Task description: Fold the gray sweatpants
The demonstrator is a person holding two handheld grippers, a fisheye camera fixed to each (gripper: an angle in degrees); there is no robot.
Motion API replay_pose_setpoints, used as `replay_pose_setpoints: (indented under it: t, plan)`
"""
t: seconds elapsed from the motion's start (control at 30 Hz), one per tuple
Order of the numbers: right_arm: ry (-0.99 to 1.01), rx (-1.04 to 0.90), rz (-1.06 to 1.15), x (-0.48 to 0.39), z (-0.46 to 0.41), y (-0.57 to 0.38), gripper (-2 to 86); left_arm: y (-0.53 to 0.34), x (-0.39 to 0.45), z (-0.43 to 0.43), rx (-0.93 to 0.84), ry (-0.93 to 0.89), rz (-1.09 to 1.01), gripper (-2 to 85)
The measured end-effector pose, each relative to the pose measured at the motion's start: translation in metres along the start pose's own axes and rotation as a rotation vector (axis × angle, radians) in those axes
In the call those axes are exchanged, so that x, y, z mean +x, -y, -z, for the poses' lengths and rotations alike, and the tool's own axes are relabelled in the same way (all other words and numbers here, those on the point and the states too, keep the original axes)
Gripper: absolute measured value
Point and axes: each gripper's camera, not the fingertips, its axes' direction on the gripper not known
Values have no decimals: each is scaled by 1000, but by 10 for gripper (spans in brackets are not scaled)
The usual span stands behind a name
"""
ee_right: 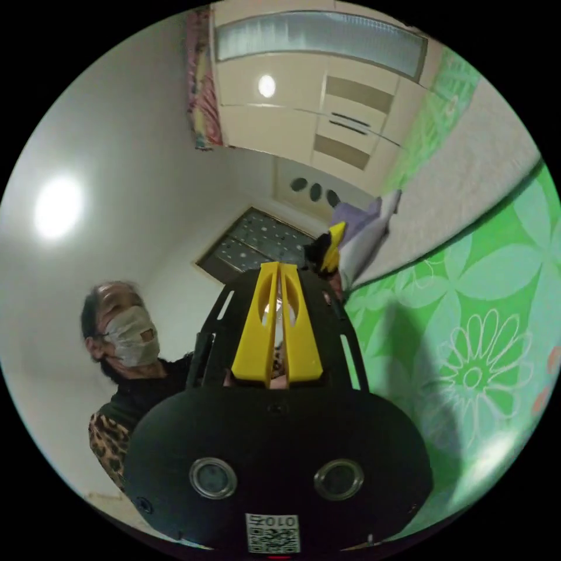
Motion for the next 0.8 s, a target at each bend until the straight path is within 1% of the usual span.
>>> replay_pose_setpoints:
  t: [0.03,0.07,0.17,0.2,0.23,0.3,0.33,0.37,0.43,0.5,0.6,0.63,0.67,0.7,0.77,0.8]
  plan:
    - [-90,-20,-15,-6,-5,13,27,-4,6,-16,-19,19,-19,53]
    - [-128,-26,-7,-10,-9,21,28,-9,13,-35,-56,41,-34,53]
    - [-227,-105,79,-35,-35,61,28,-23,38,-72,-76,138,-84,55]
    - [-317,-145,117,-44,-51,78,29,-24,45,-80,-84,166,-103,55]
    - [-441,-211,124,-50,-69,95,29,-28,60,-96,-111,224,-147,56]
    - [-583,-303,133,-55,-95,115,32,-34,89,-123,-174,347,-204,59]
    - [-638,-333,171,-60,-108,125,37,-39,117,-140,-198,470,-304,61]
    - [-663,-341,183,-61,-113,128,39,-45,148,-157,-216,619,-424,63]
    - [-743,-365,189,-59,-129,140,71,-54,181,-182,-233,773,-532,65]
    - [-790,-371,191,-56,-138,147,91,-60,195,-204,-246,777,-568,66]
    - [-848,-443,146,-45,-151,162,102,-81,199,-254,-312,810,-558,68]
    - [-849,-452,139,-44,-152,169,106,-97,206,-280,-369,874,-596,68]
    - [-849,-457,137,-43,-153,173,107,-115,218,-304,-387,959,-650,68]
    - [-849,-479,135,-41,-155,181,113,-125,226,-316,-381,1013,-691,68]
    - [-858,-525,103,-33,-165,191,117,-162,249,-365,-397,1209,-872,70]
    - [-870,-560,109,-30,-176,195,117,-170,252,-378,-412,1251,-907,70]
